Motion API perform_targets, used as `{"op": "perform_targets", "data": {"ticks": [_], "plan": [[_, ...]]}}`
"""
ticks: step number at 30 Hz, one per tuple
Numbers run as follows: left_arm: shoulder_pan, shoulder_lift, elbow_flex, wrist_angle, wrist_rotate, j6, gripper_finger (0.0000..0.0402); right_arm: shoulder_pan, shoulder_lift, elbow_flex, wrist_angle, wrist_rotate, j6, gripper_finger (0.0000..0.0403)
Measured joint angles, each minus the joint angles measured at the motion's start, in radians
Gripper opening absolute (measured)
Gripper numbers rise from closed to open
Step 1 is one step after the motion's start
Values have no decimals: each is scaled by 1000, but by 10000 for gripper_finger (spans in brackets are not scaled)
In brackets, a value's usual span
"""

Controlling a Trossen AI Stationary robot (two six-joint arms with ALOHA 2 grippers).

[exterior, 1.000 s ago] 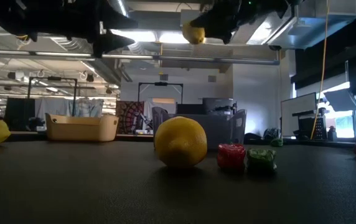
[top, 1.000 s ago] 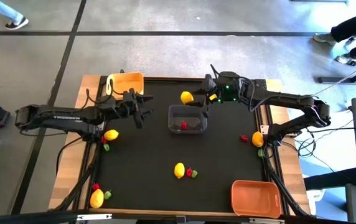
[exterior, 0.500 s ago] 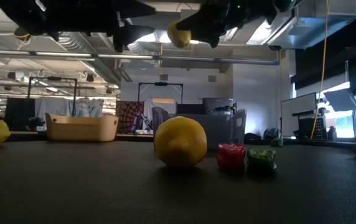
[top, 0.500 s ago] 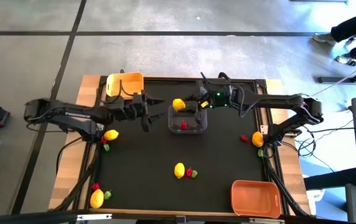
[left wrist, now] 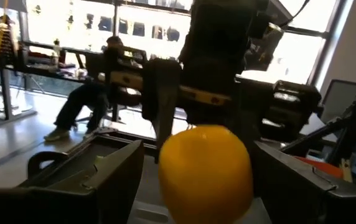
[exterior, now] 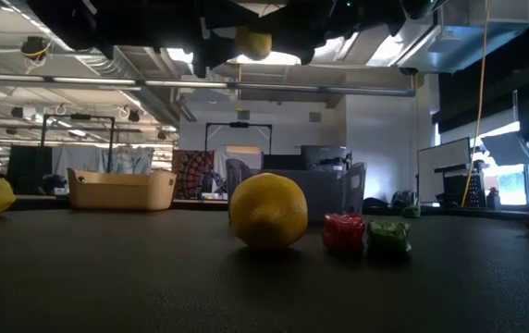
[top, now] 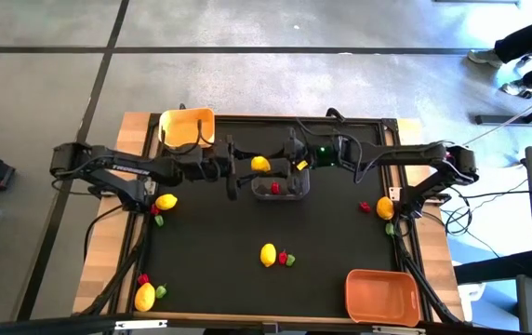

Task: Sort produce into baskets
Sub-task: Put the yellow lemon into the yellow bin

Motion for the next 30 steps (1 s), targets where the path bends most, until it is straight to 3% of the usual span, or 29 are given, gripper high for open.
{"op": "perform_targets", "data": {"ticks": [4, 13, 26, 30], "plan": [[-15, 13, 19, 6, 19, 2, 268, 1, 0, 0, 16, -3, -6, 156], [-23, 13, 21, -11, 10, 53, 186, -1, 0, 0, 8, -1, 3, 156], [-20, 13, 21, -9, 19, 51, 187, -1, 0, 0, 10, 10, 29, 158], [-20, 15, 21, -15, 18, 51, 189, -1, -1, 0, -11, 11, 43, 187]]}}
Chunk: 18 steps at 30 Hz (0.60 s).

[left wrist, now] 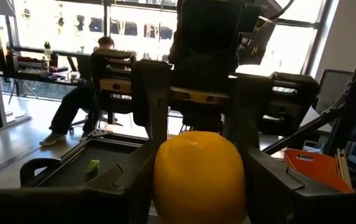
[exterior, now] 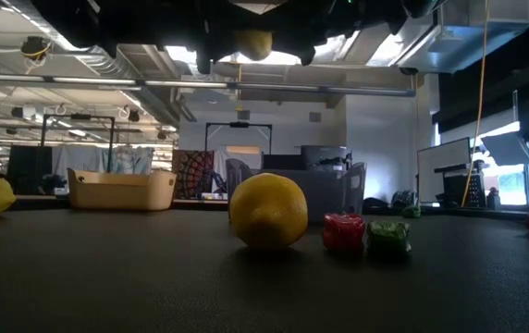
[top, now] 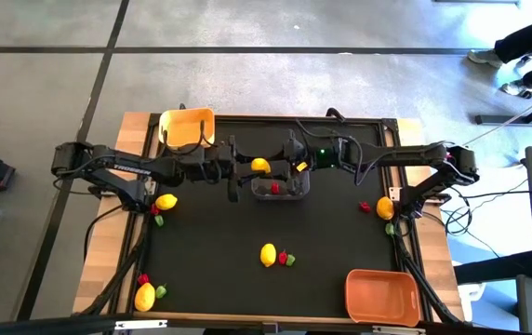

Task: Sort produce into baskets
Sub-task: Put the yellow lemon into the yellow bin

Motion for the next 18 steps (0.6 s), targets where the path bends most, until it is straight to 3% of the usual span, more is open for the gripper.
{"op": "perform_targets", "data": {"ticks": [7, 18], "plan": [[0, 2, 0, -13, 7, 2, 189, 2, -28, 3, -91, 9, -11, 255], [20, -20, 0, -91, -38, 15, 193, -2, -195, 3, -519, 258, -18, 264]]}}
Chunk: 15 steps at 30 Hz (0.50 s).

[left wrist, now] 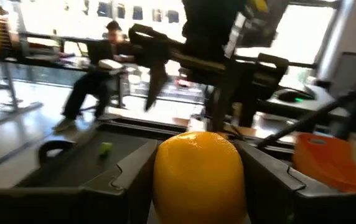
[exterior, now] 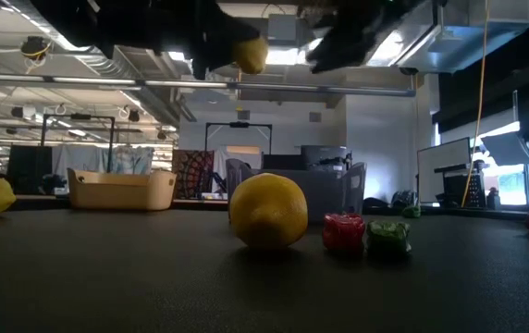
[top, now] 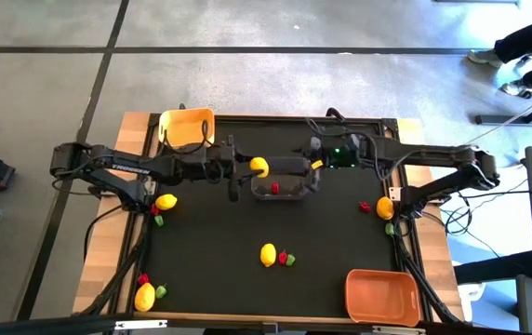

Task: Sort produce into baskets
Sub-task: Put the yellow lemon into the yellow bin

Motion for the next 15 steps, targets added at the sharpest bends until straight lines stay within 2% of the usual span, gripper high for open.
{"op": "perform_targets", "data": {"ticks": [8, 15], "plan": [[43, -88, -1, -200, -191, 61, 193, 0, -32, 0, -268, 128, 84, 264], [139, -150, -1, -388, -390, 82, 194, 0, -13, -7, -281, 153, 109, 264]]}}
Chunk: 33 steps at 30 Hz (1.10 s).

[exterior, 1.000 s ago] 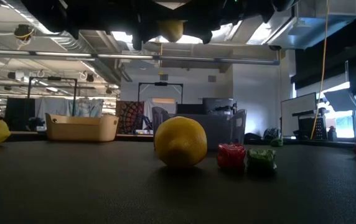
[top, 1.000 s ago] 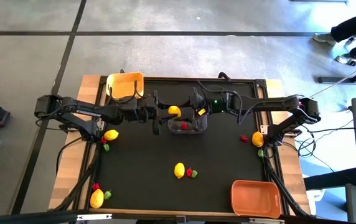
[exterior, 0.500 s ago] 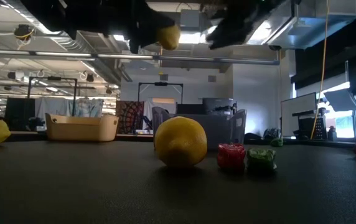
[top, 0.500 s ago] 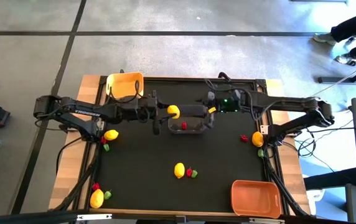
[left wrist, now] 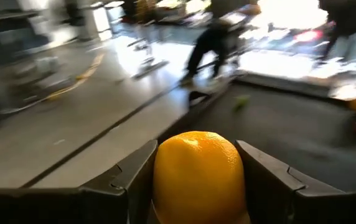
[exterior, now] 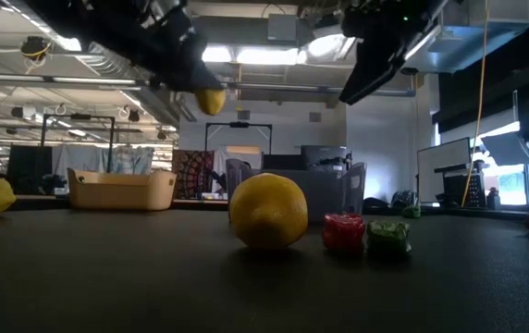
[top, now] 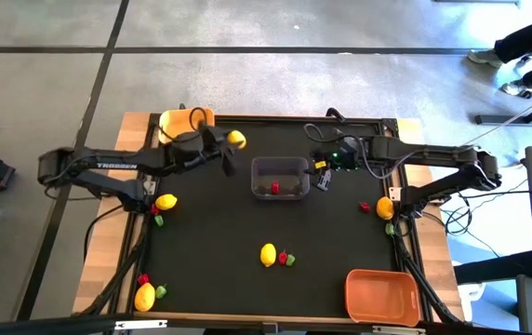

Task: Sort produce into baskets
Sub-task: Put the yellow lemon into the yellow bin

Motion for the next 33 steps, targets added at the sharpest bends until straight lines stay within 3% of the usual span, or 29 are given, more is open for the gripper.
{"op": "perform_targets", "data": {"ticks": [13, 22, 33], "plan": [[289, 10, -1, -152, -35, -46, 194, 0, 3, -1, 31, 0, -24, 264], [366, 10, -1, -190, -34, -10, 194, 1, 3, -1, 6, -1, -12, 264], [432, 11, -4, -440, -33, -185, 194, 1, 4, -1, 17, 14, -47, 264]]}}
